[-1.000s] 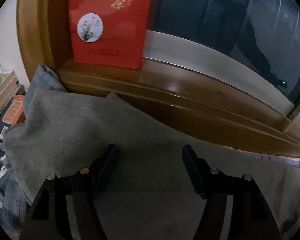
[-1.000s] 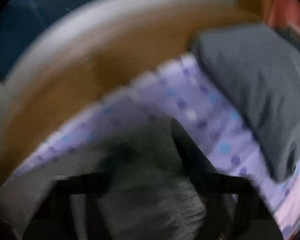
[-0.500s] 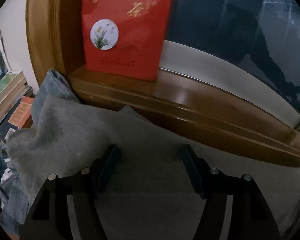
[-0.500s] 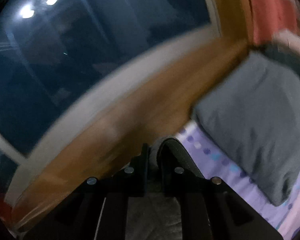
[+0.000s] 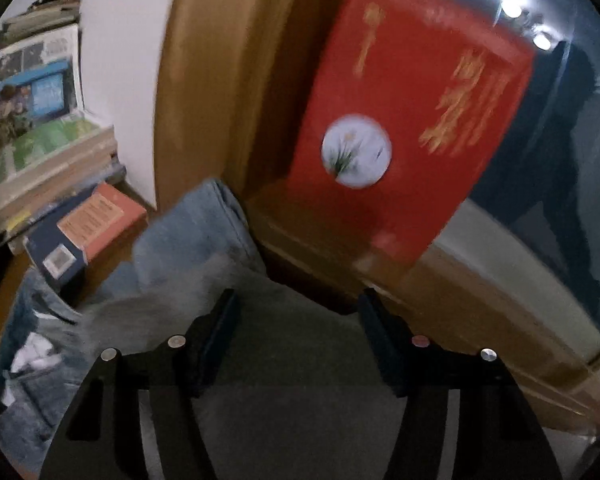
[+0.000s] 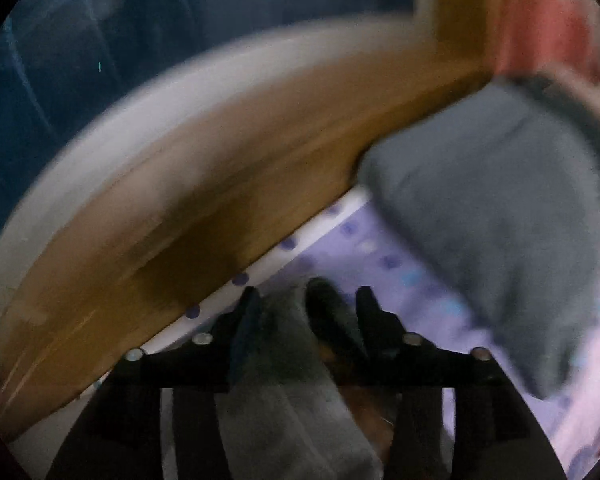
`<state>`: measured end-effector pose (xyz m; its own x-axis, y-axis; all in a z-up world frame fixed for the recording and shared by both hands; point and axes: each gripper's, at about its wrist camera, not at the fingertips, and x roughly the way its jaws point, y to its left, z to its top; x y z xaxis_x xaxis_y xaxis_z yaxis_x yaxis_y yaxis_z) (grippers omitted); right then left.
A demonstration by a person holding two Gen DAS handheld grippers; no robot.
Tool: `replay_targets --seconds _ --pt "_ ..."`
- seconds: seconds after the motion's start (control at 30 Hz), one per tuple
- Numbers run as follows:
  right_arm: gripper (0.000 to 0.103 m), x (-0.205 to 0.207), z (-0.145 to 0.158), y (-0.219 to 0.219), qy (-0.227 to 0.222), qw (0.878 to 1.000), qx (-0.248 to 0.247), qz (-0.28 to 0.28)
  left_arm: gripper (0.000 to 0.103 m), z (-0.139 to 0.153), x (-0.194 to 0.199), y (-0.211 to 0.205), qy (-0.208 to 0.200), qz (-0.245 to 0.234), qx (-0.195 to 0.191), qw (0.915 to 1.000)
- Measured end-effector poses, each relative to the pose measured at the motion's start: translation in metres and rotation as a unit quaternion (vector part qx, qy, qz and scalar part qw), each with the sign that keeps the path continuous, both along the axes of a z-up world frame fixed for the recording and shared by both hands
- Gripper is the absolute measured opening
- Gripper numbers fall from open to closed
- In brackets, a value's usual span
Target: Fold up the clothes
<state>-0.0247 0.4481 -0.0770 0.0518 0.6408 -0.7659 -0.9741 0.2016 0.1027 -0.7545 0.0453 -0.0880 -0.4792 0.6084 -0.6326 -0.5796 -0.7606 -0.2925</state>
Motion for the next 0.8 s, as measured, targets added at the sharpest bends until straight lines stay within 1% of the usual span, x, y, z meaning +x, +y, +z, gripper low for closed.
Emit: replay_targets --seconds 0.07,0.1,0.13,0.2,0.23,0.3,0.37,0.43,0.5,0.53,0.57,0.6,0.63,0.67,0.7,0.73,0.77,0.8 --pt "0.069 -0.003 0.018 -0.037 -0.016 0.999 0.037 -0.004 0.062 0.014 0.006 0.006 0.007 -0.043 0.005 0.999" --pt "0.07 -0.003 0.022 -0.056 -0.022 0.999 0.047 -0.001 0.062 0.021 0.009 0.008 0.011 -0.065 0.007 0.9978" --pt "0.071 -0.001 0.023 -0.075 -0.034 0.998 0.052 0.003 0.062 0.024 0.012 0.003 0.021 -0.09 0.0 0.9957" --pt "0.071 0.004 0.024 -0.113 -0.056 0.997 0.061 0.009 0.062 0.027 0.028 -0.01 0.043 -0.129 -0.016 0.9906" --pt "0.071 0.008 0.019 -0.132 -0.062 0.996 0.059 0.008 0.062 0.031 0.047 -0.018 0.039 -0.138 -0.016 0.9895" --pt "0.071 0.032 0.004 -0.167 -0.061 0.997 0.043 0.0 0.062 0.041 0.088 -0.036 0.023 -0.153 -0.01 0.9879" --pt "0.071 0.056 -0.009 -0.199 -0.05 0.998 0.022 -0.017 0.062 0.054 0.104 -0.063 0.005 -0.148 -0.014 0.9889" --pt "0.071 0.08 -0.024 -0.223 -0.025 0.999 -0.002 -0.032 0.062 0.062 0.115 -0.09 -0.007 -0.14 -0.021 0.9899" --pt "0.071 0.102 -0.039 -0.241 0.003 0.999 -0.022 -0.04 0.062 0.043 0.099 -0.106 -0.016 -0.136 -0.031 0.99" --pt "0.071 0.107 -0.044 -0.246 0.012 0.999 -0.024 -0.037 0.062 0.036 0.092 -0.112 -0.026 -0.14 -0.037 0.9892" --pt "0.071 0.111 -0.049 -0.249 0.018 0.999 -0.027 -0.031 0.062 0.03 0.092 -0.116 -0.04 -0.146 -0.046 0.9874" --pt "0.067 0.114 -0.052 -0.25 0.023 0.999 -0.033 -0.03 0.062 0.023 0.098 -0.119 -0.053 -0.152 -0.056 0.9853" --pt "0.058 0.117 -0.056 -0.251 0.026 0.998 -0.039 -0.035 0.062 0.016 0.104 -0.123 -0.066 -0.156 -0.068 0.9832" --pt "0.039 0.12 -0.057 -0.252 0.027 0.998 -0.042 -0.046 0.062 0.007 0.112 -0.126 -0.076 -0.153 -0.083 0.9817" --pt "0.03 0.124 -0.058 -0.253 0.036 0.997 -0.042 -0.053 0.062 0.001 0.116 -0.128 -0.082 -0.147 -0.087 0.9819" --pt "0.026 0.13 -0.058 -0.252 0.06 0.996 -0.04 -0.05 0.062 -0.003 0.119 -0.129 -0.087 -0.141 -0.088 0.9823" --pt "0.019 0.134 -0.059 -0.249 0.075 0.995 -0.044 -0.044 0.062 -0.007 0.122 -0.13 -0.092 -0.134 -0.089 0.9827" --pt "0.008 0.138 -0.06 -0.249 0.082 0.995 -0.047 -0.039 0.062 -0.012 0.124 -0.132 -0.097 -0.128 -0.09 0.983"
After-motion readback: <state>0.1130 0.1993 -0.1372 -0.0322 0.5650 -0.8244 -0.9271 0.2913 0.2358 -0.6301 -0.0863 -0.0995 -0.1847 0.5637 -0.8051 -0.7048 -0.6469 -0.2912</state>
